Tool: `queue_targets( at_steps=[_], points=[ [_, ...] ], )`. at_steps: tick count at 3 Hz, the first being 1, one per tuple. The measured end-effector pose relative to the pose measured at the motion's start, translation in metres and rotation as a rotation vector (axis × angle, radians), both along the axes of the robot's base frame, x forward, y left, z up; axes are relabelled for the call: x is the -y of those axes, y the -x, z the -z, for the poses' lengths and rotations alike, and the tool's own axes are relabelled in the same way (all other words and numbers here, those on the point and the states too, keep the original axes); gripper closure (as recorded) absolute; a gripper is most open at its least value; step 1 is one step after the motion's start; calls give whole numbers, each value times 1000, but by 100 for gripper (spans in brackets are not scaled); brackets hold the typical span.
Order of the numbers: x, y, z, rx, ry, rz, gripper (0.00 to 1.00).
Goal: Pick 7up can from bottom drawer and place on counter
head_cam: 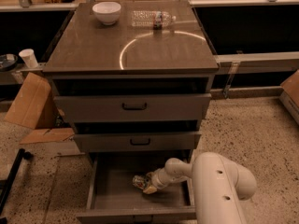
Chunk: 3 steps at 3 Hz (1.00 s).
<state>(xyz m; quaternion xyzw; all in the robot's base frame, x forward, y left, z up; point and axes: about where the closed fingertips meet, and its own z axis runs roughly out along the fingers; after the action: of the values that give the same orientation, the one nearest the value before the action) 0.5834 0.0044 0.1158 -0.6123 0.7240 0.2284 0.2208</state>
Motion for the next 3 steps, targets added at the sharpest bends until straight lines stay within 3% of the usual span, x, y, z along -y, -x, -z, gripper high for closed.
queue_targets(
  at_steps=[1, 2, 3],
  points=[
    [0, 4, -29, 74, -46, -21, 100],
    [0, 20, -66, 142, -136, -73, 100],
    [2, 39, -106, 212, -233, -164, 100]
  ],
)
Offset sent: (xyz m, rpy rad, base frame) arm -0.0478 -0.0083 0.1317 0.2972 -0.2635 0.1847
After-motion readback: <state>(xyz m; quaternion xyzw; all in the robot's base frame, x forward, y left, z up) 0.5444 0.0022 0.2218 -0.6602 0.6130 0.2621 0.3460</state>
